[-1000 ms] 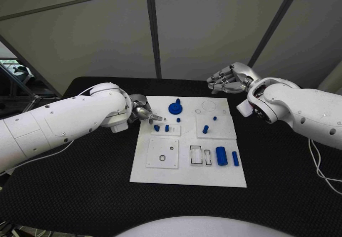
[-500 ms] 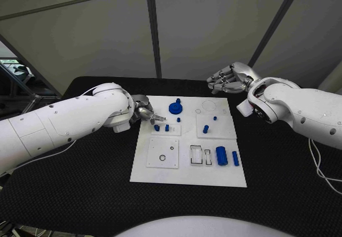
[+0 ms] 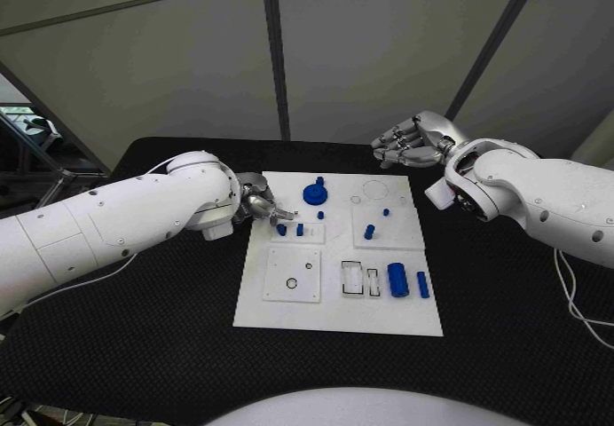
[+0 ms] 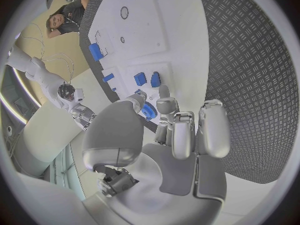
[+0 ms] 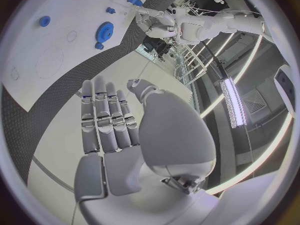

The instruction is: Assemble the parts on the task board

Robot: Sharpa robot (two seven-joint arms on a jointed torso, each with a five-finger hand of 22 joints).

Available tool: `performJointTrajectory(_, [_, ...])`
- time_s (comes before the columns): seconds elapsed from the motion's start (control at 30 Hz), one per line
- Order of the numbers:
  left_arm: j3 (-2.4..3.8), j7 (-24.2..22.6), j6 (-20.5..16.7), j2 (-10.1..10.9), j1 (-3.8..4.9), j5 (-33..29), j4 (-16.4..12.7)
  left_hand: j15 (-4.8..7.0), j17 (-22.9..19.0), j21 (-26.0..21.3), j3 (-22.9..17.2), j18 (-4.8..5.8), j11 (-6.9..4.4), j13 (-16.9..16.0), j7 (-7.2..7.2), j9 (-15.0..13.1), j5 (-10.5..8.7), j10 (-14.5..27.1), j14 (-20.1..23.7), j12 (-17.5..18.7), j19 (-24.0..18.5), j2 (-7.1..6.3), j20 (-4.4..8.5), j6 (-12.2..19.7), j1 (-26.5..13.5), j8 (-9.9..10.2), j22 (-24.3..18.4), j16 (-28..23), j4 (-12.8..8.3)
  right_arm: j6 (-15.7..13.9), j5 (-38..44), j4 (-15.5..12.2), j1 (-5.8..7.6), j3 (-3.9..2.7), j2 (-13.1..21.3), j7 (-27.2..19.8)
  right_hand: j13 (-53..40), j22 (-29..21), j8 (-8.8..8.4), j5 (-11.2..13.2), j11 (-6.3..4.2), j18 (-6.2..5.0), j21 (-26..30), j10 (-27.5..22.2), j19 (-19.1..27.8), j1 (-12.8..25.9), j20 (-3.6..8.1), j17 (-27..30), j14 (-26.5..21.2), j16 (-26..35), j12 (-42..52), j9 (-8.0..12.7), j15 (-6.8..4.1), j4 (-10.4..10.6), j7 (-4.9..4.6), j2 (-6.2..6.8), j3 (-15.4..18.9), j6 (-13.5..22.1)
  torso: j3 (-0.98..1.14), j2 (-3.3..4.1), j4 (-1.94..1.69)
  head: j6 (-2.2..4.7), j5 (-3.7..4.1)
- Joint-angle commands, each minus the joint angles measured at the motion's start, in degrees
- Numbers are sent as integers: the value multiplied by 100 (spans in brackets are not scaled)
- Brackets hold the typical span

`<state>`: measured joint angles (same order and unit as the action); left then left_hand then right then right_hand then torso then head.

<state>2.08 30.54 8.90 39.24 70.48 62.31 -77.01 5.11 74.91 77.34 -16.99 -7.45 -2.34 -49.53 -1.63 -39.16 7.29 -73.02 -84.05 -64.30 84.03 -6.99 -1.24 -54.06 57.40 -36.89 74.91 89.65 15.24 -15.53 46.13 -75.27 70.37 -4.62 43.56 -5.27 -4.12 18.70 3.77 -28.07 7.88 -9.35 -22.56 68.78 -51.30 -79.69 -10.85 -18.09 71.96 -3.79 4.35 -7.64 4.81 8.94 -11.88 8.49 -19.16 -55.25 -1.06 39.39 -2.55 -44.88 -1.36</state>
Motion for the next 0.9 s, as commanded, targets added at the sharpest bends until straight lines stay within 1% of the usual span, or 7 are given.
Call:
performJointTrajectory(0.03, [3, 24, 88, 3, 5, -17, 0, 38, 1457, -30, 28, 427, 9, 6, 3, -4, -16, 30, -579, 17, 156, 30, 48, -4, 0, -5, 351, -3, -3, 25, 6, -1, 10, -3, -9, -44, 8, -5, 18, -23, -11, -97, 20, -32, -10, 55, -49, 5, -45, 9, 19, -6, 4, 7, -5, 6, -24, 21, -2, -1, -2, -4, -3])
performJointTrajectory(0.1, [3, 24, 92, 4, 5, -17, 1, 38, 1457, -30, 28, 427, 9, 6, 3, -4, -16, 30, -579, 17, 156, 30, 48, -4, 0, -5, 351, -3, -3, 26, 6, 0, 9, -3, -11, -44, 8, -5, 18, -23, -11, -97, 20, -32, -10, 55, -49, 5, -45, 9, 19, -6, 4, 7, -5, 6, -24, 21, -1, 1, 0, 4, -4])
performJointTrajectory(0.33, [2, 25, 110, -4, 1, -17, 9, 37, 1464, -23, 39, 429, 10, -5, 2, -3, -15, 27, -581, 10, 159, 41, 47, -2, 8, -3, 358, 2, 3, 29, 6, 4, 9, -3, -18, -44, 8, -5, 18, -23, -11, -97, 20, -32, -10, 55, -49, 5, -45, 9, 19, -6, 4, 7, -5, 6, -24, 21, 1, 6, 5, -3, -3])
performJointTrajectory(0.4, [2, 26, 115, -8, -2, -18, 9, 37, 1464, -23, 39, 429, 10, -5, 2, -3, -15, 27, -581, 10, 159, 41, 47, -2, 8, -3, 358, 2, 3, 28, 6, 4, 9, -3, -19, -44, 8, -5, 18, -23, -11, -97, 20, -32, -10, 55, -49, 5, -45, 9, 19, -6, 4, 7, -5, 6, -24, 21, -1, 6, 3, -9, -1])
performJointTrajectory(0.47, [1, 26, 122, -12, -5, -27, 6, 37, 1464, -23, 39, 429, 10, -5, 2, -3, -15, 27, -581, 10, 159, 41, 47, -2, 8, -3, 358, 2, 3, 29, 6, 3, 9, -3, -18, -44, 8, -5, 18, -23, -11, -97, 20, -32, -10, 55, -49, 5, -45, 9, 19, -6, 4, 7, -5, 6, -24, 21, 3, 6, 0, -6, 4])
performJointTrajectory(0.9, [-1, 27, 130, -17, -15, -48, -42, 36, 1462, -21, 46, 429, 10, -3, 2, -3, -14, 27, -581, 11, 159, 48, 47, -2, 14, -3, 361, 0, 5, 31, 6, 7, 9, -3, -25, -45, 8, -5, 18, -23, -11, -97, 20, -32, -10, 55, -49, 5, -45, 9, 19, -6, 4, 7, -5, 6, -24, 21, -1, 3, 0, -10, 0])
